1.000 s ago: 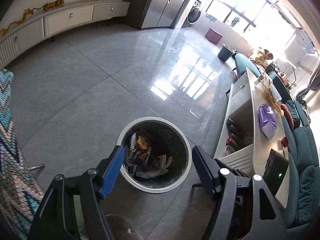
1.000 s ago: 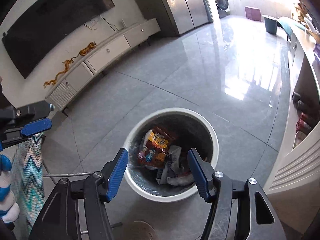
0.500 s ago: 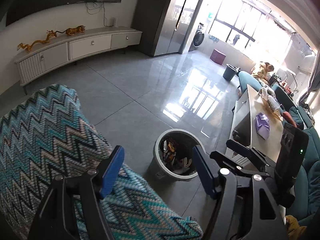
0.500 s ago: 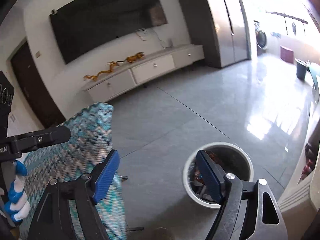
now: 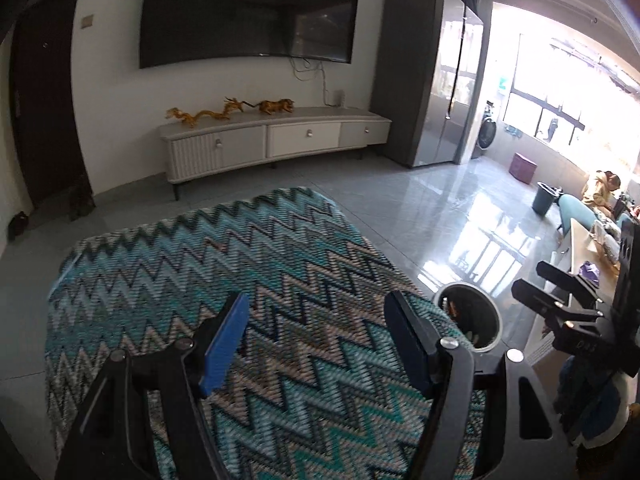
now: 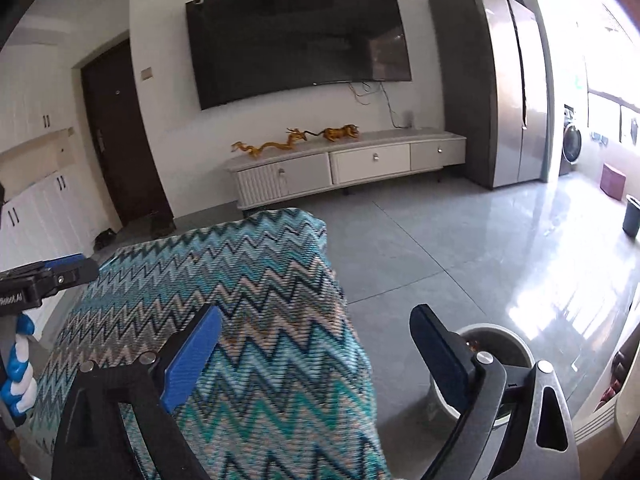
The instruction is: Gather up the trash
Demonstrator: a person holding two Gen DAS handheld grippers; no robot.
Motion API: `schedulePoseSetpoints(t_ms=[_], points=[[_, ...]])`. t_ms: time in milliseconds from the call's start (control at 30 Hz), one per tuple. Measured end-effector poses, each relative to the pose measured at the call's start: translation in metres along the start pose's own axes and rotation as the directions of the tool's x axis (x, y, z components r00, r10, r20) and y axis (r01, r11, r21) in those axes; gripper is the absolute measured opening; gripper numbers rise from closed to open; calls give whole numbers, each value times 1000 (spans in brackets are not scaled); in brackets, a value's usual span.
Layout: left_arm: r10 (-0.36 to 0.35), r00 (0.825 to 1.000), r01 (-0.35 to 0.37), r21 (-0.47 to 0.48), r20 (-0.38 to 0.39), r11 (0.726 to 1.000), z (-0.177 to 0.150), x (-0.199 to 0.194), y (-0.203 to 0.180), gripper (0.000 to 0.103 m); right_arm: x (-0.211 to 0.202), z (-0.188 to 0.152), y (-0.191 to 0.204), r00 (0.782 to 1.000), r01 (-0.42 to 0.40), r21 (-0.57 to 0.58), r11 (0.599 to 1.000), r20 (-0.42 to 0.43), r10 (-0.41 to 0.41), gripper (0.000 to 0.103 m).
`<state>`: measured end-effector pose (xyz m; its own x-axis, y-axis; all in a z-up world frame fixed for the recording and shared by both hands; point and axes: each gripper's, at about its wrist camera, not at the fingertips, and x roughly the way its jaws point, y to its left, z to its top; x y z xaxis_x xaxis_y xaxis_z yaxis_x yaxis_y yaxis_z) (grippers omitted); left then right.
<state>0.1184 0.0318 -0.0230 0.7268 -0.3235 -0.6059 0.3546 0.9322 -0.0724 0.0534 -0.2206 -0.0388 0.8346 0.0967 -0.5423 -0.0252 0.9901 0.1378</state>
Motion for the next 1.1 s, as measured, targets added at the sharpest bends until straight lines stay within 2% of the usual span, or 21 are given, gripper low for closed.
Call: schedulePoseSetpoints(t_ms=[133, 233, 333, 400, 467, 633, 733, 800, 900, 967, 1100], points=[[124, 990, -124, 0, 73, 992, -25, -35, 1, 69, -12, -4, 32, 1000, -7, -43, 999, 27, 8, 98], [205, 971, -205, -10, 123, 979, -39, -56, -9, 69, -26, -6, 51, 998, -7, -81, 997, 60, 12, 99], [276, 945, -277, -18, 177, 961, -49, -73, -21, 69, -42, -8, 66, 995, -3, -107, 994, 102, 14, 102], [329, 920, -333, -19, 214, 943, -53, -82, -28, 69, -52, -10, 75, 991, 9, -124, 992, 133, 8, 103], [366, 897, -373, -18, 247, 928, -54, -90, -36, 74, -59, -12, 81, 988, 15, -136, 991, 157, 7, 103], [417, 863, -415, -69, 287, 907, -62, -104, -39, 79, -73, -14, 89, 978, 28, -155, 988, 210, 5, 103], [447, 848, -438, -98, 287, 894, -63, -106, -37, 84, -79, -16, 90, 973, 30, -158, 987, 230, 7, 103], [463, 841, -451, -111, 281, 886, -65, -108, -36, 84, -83, -17, 90, 970, 38, -162, 986, 245, 3, 103], [497, 822, -481, -128, 280, 867, -68, -110, -36, 85, -86, -17, 91, 966, 41, -160, 986, 257, 2, 103], [505, 817, -489, -130, 280, 863, -68, -111, -37, 85, -88, -17, 90, 966, 39, -156, 987, 260, 3, 103], [499, 818, -479, -142, 286, 866, -70, -114, -36, 85, -90, -19, 90, 965, 44, -157, 987, 264, -1, 103]])
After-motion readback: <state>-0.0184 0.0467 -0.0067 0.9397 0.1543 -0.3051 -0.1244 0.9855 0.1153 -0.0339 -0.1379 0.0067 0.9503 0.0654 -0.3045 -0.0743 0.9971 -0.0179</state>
